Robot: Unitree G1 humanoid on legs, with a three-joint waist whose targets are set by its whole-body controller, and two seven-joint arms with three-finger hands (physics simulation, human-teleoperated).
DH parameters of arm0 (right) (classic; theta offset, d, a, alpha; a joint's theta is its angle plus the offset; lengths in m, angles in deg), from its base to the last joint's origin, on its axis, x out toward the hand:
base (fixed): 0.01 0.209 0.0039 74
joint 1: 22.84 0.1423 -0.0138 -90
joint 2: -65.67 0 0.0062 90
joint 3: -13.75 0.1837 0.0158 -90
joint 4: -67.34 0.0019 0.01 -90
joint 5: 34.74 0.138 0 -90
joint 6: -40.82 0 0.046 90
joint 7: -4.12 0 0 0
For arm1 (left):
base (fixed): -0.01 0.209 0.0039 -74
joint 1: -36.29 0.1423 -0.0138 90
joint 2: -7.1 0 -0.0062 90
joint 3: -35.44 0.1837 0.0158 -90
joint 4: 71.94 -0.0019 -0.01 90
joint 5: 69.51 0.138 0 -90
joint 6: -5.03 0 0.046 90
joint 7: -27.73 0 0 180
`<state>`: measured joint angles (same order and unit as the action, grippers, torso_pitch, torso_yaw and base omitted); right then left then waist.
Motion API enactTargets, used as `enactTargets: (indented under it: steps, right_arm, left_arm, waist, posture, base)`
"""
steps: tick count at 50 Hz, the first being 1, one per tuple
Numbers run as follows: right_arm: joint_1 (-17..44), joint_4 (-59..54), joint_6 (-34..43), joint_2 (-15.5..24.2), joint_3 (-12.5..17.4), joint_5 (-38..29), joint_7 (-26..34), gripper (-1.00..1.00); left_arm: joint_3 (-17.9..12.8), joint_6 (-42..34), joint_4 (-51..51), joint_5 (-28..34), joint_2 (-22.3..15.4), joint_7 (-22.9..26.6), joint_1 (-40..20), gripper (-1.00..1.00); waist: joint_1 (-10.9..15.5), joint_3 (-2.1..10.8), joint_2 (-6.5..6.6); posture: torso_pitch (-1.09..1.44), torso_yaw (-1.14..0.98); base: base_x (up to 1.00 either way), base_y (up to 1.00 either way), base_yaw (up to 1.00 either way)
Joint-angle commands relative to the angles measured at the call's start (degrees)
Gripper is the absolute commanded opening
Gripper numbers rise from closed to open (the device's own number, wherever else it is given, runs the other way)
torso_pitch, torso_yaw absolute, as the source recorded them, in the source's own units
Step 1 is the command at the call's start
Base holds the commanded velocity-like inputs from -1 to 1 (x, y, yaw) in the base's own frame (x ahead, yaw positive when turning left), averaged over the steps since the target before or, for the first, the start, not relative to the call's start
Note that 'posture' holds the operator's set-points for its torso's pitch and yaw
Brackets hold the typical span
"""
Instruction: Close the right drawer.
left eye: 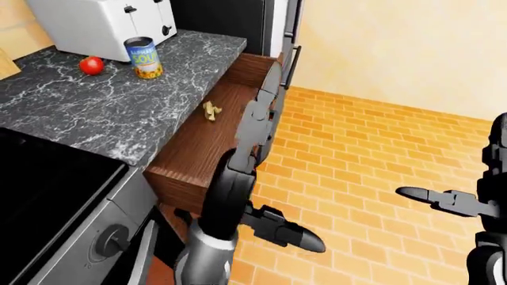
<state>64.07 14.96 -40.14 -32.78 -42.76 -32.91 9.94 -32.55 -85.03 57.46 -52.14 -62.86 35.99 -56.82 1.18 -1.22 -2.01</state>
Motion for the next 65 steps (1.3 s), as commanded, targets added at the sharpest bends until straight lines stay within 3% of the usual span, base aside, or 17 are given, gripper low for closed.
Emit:
enactTargets:
  steps: [1,10,13,23,32,38,44,58,65]
  right_arm:
    - [0.63,1.95,-1.64,0.70,0.53,0.13,-0.28,1.00]
    - [0.73,1.73,-1.69,0.71,0.14,-0.18,-0.29,1.00]
    - [0.64,1.58,-1.95,0.61,0.03,-0.23,-0.27,1.00]
    - [0.60,1.81,-1.88,0.63,0.38,0.09,-0.21,1.00]
    - [0.72,1.67,-1.82,0.71,0.12,-0.09,-0.23,1.00]
    - [0.46,1.26,-2.49,0.62,0.44,0.15,-0.10,1.00]
    - [0.57,1.68,-1.99,0.65,0.36,0.07,-0.11,1.00]
    - [0.64,1.58,-2.02,0.84,0.77,0.35,-0.11,1.00]
    - [0.67,1.55,-2.03,0.86,0.73,0.34,-0.12,1.00]
  left_arm:
    - [1.81,3.45,-0.74,0.45,0.12,-0.48,0.81,1.00]
    - [8.68,10.47,-11.81,3.46,-0.62,-3.32,5.02,1.00]
    - [8.48,12.57,-17.35,3.10,0.20,-3.80,4.02,1.00]
    - [3.65,17.21,-30.24,3.59,3.63,-3.01,-0.27,1.00]
    - [-3.46,23.61,-49.45,2.07,6.58,-4.47,-7.01,1.00]
    - [-5.99,23.25,-56.38,2.15,7.66,-7.93,-8.78,1.00]
    - [-10.53,22.62,-69.75,0.27,8.24,-13.95,-14.13,1.00]
    - [-12.69,22.27,-75.40,1.07,8.07,-23.31,-16.69,1.00]
    - [-13.24,22.34,-76.68,-0.06,7.82,-24.97,-17.56,1.00]
  waist:
    - [0.01,0.68,-0.36]
    - [-0.04,0.72,-0.44]
    - [-0.01,0.69,-0.48]
    - [-0.17,0.88,-0.65]
    - [-0.27,1.09,-0.85]
    - [-0.51,1.15,-0.89]
    - [-0.60,1.29,-0.88]
    - [-0.98,1.63,-0.65]
    - [-1.09,1.68,-0.54]
  posture:
    - [0.00,0.00]
    - [0.00,0.00]
    - [0.00,0.00]
    - [0.00,0.00]
    - [0.00,0.00]
    - [0.00,0.00]
    - [0.00,0.00]
    - [0.00,0.00]
    - [0.00,0.00]
  base:
    - [0.00,0.00,0.00]
    - [0.00,0.00,0.00]
    - [0.00,0.00,0.00]
    - [0.00,0.00,0.00]
    - [0.00,0.00,0.00]
    - [0.00,0.00,0.00]
    - [0.00,0.00,0.00]
    - [0.00,0.00,0.00]
    - [0.00,0.00,0.00]
